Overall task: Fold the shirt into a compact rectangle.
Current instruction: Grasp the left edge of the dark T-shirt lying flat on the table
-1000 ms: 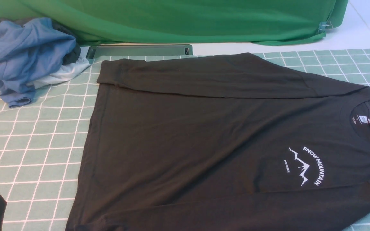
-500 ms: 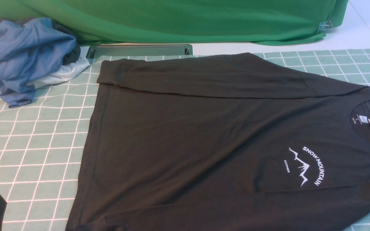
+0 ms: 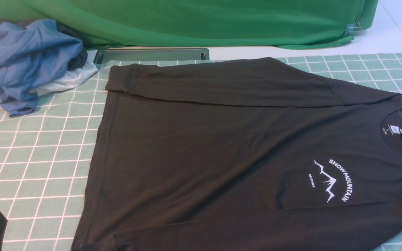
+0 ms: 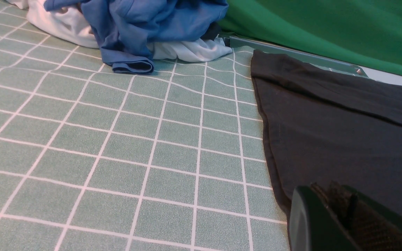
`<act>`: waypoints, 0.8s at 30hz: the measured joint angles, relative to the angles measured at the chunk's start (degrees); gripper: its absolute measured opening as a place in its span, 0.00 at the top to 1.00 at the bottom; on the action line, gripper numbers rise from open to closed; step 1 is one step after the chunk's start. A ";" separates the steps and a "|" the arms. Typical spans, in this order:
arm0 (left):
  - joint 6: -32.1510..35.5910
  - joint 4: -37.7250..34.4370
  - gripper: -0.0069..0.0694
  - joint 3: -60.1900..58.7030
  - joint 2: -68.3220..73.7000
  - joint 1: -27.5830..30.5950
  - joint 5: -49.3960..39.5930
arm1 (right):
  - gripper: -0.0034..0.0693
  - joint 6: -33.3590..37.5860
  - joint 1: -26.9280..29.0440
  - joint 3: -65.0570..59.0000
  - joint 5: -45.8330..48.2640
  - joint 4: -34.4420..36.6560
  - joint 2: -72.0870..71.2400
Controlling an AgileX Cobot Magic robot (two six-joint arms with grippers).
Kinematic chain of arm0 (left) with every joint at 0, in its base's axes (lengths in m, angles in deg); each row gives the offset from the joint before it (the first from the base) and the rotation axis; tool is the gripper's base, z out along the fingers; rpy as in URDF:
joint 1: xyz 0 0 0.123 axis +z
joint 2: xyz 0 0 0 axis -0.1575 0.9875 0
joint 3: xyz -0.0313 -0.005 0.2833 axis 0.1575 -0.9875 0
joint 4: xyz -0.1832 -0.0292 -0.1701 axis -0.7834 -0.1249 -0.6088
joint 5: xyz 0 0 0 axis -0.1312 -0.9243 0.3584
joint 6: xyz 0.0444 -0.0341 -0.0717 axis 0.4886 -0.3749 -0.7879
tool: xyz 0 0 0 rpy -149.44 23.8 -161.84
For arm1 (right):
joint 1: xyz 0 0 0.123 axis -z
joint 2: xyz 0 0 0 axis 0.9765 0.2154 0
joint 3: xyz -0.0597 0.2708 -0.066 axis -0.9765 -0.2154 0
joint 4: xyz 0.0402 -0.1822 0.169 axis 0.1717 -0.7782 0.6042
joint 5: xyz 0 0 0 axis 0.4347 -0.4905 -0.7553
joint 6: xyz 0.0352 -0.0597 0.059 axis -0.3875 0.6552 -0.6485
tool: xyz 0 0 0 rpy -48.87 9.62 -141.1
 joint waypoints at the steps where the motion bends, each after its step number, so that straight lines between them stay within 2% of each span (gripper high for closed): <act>1: -0.69 -1.12 0.86 0.00 0.00 0.00 0.33 | 0.62 -0.83 0.00 0.00 -0.48 0.47 0.00; 3: -3.32 -5.61 0.86 0.00 0.00 0.00 1.19 | 0.62 -4.06 0.00 0.00 -1.50 1.96 0.00; 5: -13.80 -23.24 0.86 0.00 0.00 0.00 2.15 | 0.62 -14.11 0.00 0.00 -3.58 7.07 0.00; 6: -19.55 -33.49 0.86 0.00 0.00 0.00 2.10 | 0.62 -22.21 0.00 0.00 -4.95 10.09 0.00; 8: -25.95 -46.17 0.86 0.00 0.00 0.00 2.20 | 0.62 -31.44 0.00 0.00 -6.12 12.06 0.00; 10: -28.59 -53.30 0.86 0.00 0.00 0.00 2.29 | 0.62 -40.26 0.00 0.00 -6.64 13.26 0.00; 12: -28.09 -53.75 0.86 0.00 0.00 -0.05 2.81 | 0.62 -44.97 0.00 0.00 -6.76 13.75 0.00; 19: -26.85 -51.19 0.86 0.00 0.00 -0.05 4.37 | 0.62 -48.42 0.00 0.00 -7.80 13.95 0.00; 22: -25.63 -52.69 0.86 0.73 0.00 -0.05 5.06 | 0.65 -48.49 0.00 0.23 -16.52 14.00 0.00; 24: -19.86 -52.35 0.86 5.10 -0.10 -0.05 4.04 | 0.73 -46.84 -0.14 4.03 -21.65 14.11 0.00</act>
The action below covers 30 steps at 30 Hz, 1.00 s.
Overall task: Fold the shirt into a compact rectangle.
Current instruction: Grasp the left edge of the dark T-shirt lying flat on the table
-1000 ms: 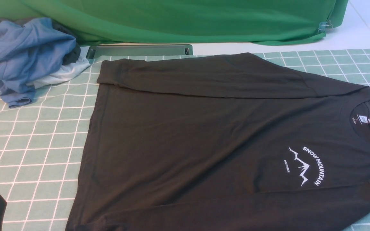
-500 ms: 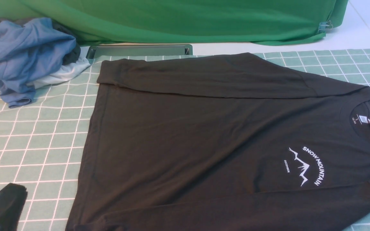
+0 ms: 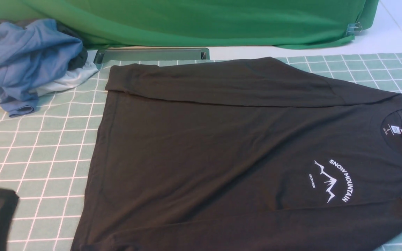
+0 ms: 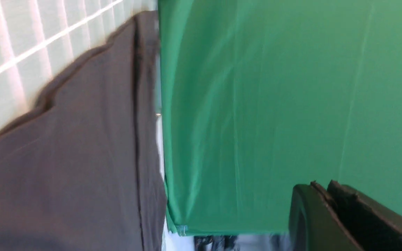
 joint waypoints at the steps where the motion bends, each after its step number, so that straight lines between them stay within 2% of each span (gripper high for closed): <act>1: 3.73 0.58 0.86 3.57 -0.01 0.00 -0.58 | 0.78 3.18 -0.14 3.65 -0.46 0.00 0.40; 2: 5.12 0.96 0.86 5.20 0.18 0.00 -0.93 | 0.80 4.04 -0.24 5.38 -0.37 0.00 0.54; 3: 9.65 2.76 0.86 13.25 2.04 0.00 -3.38 | 0.87 13.34 -0.49 13.47 3.98 -0.15 2.89; 4: 11.32 4.23 0.86 17.04 3.76 0.00 -6.01 | 0.89 17.95 -0.56 19.11 7.91 -0.21 4.51; 5: 11.56 4.56 0.86 18.00 4.76 0.00 -6.64 | 0.90 19.04 -0.62 20.25 10.29 -0.27 5.00; 6: 12.91 6.92 0.86 24.59 9.02 0.00 -12.27 | 0.91 27.17 -0.69 28.26 20.39 -0.42 9.49; 7: 13.81 8.28 0.86 29.10 11.83 0.00 -16.37 | 0.91 30.37 -0.75 33.73 27.07 -0.68 12.23; 8: 14.87 10.52 0.86 34.00 17.19 0.00 -24.90 | 0.91 34.32 -0.75 39.70 37.54 -1.21 16.59; 9: 15.03 10.81 0.86 35.44 18.00 0.00 -26.19 | 0.91 35.46 -0.75 41.46 41.07 -1.33 18.04; 11: 18.50 14.35 0.86 41.50 28.25 0.00 -43.11 | 0.91 41.81 -0.75 49.53 61.74 -1.91 27.19; 14: 22.23 18.59 0.86 42.60 37.54 0.00 -54.31 | 0.91 45.15 -0.75 53.20 73.91 -2.05 33.55; 16: 23.49 22.82 0.86 41.06 43.59 0.00 -56.25 | 0.90 46.43 -0.80 53.54 77.23 -2.05 36.99; 20: 22.48 30.06 0.86 35.69 52.22 0.00 -53.73 | 0.90 47.63 -0.80 53.40 78.96 -2.07 41.00; 26: 20.86 31.30 0.86 33.56 60.40 -0.24 -50.78 | 0.87 47.93 -0.80 53.09 78.88 -2.12 43.27; 30: 16.51 34.08 0.86 32.60 63.12 -3.43 -47.23 | 0.85 47.93 -0.80 53.09 78.21 -2.12 43.64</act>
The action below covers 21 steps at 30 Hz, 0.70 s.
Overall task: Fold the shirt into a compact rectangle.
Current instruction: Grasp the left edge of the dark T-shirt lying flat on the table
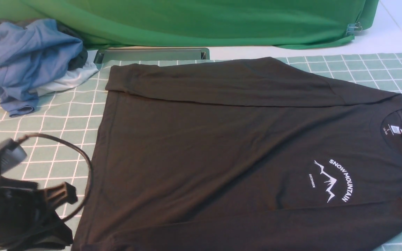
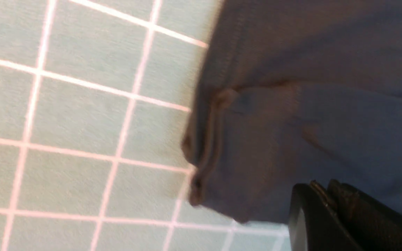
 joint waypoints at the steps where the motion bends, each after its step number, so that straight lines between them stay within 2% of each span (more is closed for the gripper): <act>1: -2.88 2.53 0.86 -0.95 1.29 -2.31 2.18 | 0.85 0.05 0.00 0.00 -0.06 0.00 0.16; 7: -12.56 10.74 0.86 -2.58 6.57 -13.31 8.08 | 0.83 0.05 0.00 0.00 -0.81 0.00 0.16; 11: -18.77 15.08 0.79 -2.65 9.81 -17.33 14.41 | 0.82 0.05 0.00 0.00 -1.20 0.00 0.16; 15: -20.08 15.91 0.66 -2.65 12.84 -18.27 16.92 | 0.81 0.05 0.00 0.00 -1.63 0.00 0.16; 18: -20.34 17.80 0.50 -2.65 16.05 -18.27 18.47 | 0.81 0.05 0.00 0.00 -1.68 0.00 0.16; 21: -20.35 18.40 0.42 -2.65 18.11 -18.27 19.79 | 0.80 0.05 -0.06 0.00 -1.77 0.00 0.16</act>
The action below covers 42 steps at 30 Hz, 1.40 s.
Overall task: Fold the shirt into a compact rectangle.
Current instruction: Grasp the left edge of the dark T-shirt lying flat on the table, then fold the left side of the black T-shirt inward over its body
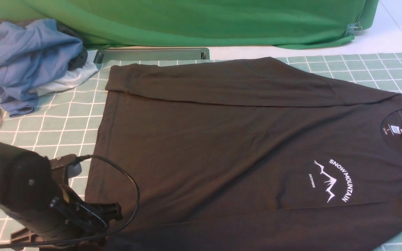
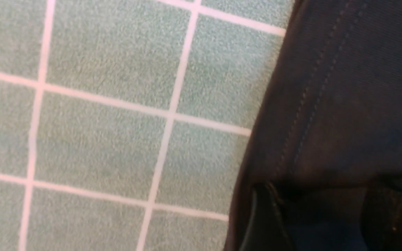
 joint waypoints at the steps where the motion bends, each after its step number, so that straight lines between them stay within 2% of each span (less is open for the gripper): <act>1: 0.00 0.00 0.40 0.00 0.82 0.00 0.39 | 0.80 0.00 0.00 0.00 -0.04 0.00 0.00; 5: 0.00 0.20 0.37 0.06 2.94 0.00 1.22 | 0.79 -0.13 0.00 0.00 -0.04 0.00 0.00; 10: -0.12 0.38 0.42 0.39 3.44 0.00 1.07 | 0.78 -0.13 0.00 0.00 -0.04 0.05 0.00; 17: 3.18 -0.66 0.80 0.50 3.45 -0.06 1.23 | 0.77 -0.19 0.00 0.00 -0.04 0.05 0.00; 20: 3.90 -0.92 0.87 0.53 3.05 -0.12 0.91 | 0.76 -0.19 0.00 0.00 -0.04 0.05 0.00; 30: 4.35 -0.92 0.88 7.50 -5.07 -0.12 -10.10 | 0.75 -0.35 0.00 0.00 -0.49 0.05 0.00; 37: 5.00 0.69 0.88 14.23 -6.39 -0.12 -12.76 | 0.74 -0.40 0.00 0.00 -0.49 0.05 0.00; 40: 5.64 4.88 0.88 20.95 -5.38 1.53 -15.23 | 0.73 -0.40 0.00 0.00 -0.49 0.05 0.00; 42: 5.72 4.76 0.88 25.60 -3.39 4.25 -14.12 | 0.73 -0.40 0.00 0.00 -0.49 0.05 0.00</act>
